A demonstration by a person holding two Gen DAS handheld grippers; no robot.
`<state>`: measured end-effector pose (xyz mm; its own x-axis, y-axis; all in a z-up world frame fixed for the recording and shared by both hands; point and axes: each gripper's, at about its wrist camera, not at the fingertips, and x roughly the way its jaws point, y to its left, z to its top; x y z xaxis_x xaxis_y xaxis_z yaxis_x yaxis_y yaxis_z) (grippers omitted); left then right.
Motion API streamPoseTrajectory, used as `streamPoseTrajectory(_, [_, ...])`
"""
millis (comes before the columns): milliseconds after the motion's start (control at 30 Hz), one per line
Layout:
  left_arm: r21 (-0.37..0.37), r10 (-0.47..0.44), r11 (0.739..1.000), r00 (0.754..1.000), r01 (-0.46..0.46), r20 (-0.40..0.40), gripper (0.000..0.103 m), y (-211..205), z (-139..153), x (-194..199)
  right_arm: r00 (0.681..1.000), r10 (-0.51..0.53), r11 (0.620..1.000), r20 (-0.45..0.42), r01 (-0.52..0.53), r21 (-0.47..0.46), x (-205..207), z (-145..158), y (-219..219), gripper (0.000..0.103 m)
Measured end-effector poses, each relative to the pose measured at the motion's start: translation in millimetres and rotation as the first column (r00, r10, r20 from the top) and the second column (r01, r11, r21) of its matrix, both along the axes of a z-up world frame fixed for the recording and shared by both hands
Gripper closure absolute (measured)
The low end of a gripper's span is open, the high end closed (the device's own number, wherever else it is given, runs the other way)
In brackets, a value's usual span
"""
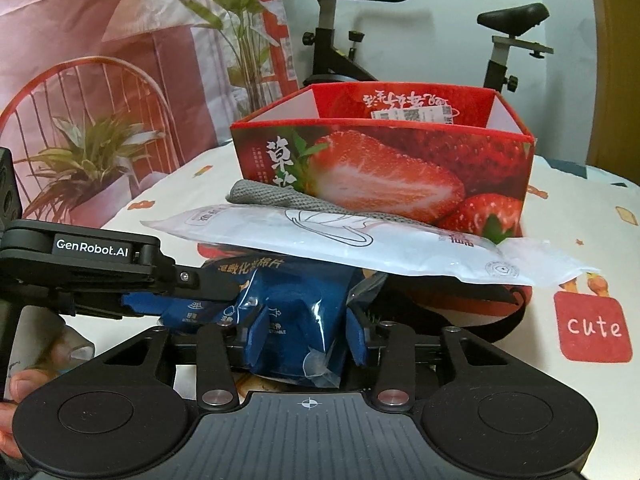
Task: Organize soft objects
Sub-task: 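Close the right gripper on the blue pack and lift it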
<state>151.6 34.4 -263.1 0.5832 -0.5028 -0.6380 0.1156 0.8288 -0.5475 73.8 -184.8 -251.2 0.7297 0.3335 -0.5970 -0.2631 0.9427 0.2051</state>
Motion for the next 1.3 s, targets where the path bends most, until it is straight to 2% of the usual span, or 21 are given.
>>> streamPoseTrajectory(333, [0.035, -0.039, 0.999, 0.998, 0.037, 0.043, 0.042, 1.8, 12.4, -10.2, 1.0, 0.008, 1.0, 0.027, -0.009, 0.026, -7.3, 5.8, -1.7, 0.07])
streamPoseTrajectory(733, [0.082, -0.024, 0.996, 0.999, 0.021, 0.046, 0.042, 9.8, 29.6, -24.4, 0.996, 0.059, 0.998, 0.071, -0.058, -0.005, -23.5, 17.7, 10.8, 0.071])
streamPoseTrajectory(967, [0.093, -0.009, 0.996, 1.0, 0.008, 0.018, 0.042, 12.7, 35.5, -29.4, 0.993, 0.085, 0.996, 0.082, -0.083, -0.027, -31.0, 22.4, 18.6, 0.071])
streamPoseTrajectory(1300, [0.137, -0.026, 0.99, 0.995, 0.013, 0.095, 0.042, 14.8, 54.0, -45.9, 0.983, 0.115, 0.993, 0.142, -0.109, -0.051, -40.2, 33.6, 24.3, 0.071])
